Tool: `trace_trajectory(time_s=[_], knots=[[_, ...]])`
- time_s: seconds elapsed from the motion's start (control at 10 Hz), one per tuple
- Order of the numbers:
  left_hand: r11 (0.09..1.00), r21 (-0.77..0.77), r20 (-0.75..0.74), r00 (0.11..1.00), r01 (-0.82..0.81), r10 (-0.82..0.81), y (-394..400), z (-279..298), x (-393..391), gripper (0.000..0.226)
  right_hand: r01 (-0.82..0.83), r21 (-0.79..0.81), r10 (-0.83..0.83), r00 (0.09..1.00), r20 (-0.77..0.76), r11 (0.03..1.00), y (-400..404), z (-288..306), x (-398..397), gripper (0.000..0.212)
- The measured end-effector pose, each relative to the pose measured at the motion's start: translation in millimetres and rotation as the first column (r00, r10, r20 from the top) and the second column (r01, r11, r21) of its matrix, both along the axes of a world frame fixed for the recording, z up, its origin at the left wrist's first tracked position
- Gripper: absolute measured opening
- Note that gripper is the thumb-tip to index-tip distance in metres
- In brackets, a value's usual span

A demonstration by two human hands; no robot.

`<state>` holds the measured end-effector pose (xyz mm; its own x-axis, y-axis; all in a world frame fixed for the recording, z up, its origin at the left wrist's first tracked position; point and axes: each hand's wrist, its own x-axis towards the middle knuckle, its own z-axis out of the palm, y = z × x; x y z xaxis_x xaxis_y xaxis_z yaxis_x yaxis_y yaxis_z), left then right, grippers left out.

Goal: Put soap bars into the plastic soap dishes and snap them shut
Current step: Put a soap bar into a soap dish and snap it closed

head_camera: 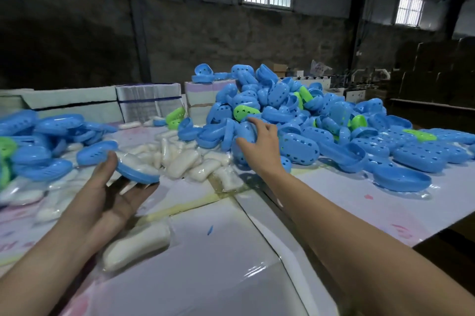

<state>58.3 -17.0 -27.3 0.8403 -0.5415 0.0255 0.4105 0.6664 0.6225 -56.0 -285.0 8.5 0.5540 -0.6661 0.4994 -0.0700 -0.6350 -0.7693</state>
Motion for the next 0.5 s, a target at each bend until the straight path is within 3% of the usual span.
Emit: trace_trajectory(time_s=[0.1,0.2,0.5], knots=[[0.998,0.050,0.069,0.997,-0.039,0.035,3,14,-24,0.109,-0.215,0.224,0.188,0.973,0.135,0.951,35,12,24,0.061],[1.000,0.002,0.065,0.998,-0.018,0.018,4,17,-26,0.085,-0.384,0.295,0.330,0.919,0.217,0.875,68,16,49,0.060],[0.997,0.047,0.098,0.993,-0.065,0.061,2,12,-17,0.070,-0.689,0.305,0.570,0.720,0.396,0.658,109,-12,60,0.065]])
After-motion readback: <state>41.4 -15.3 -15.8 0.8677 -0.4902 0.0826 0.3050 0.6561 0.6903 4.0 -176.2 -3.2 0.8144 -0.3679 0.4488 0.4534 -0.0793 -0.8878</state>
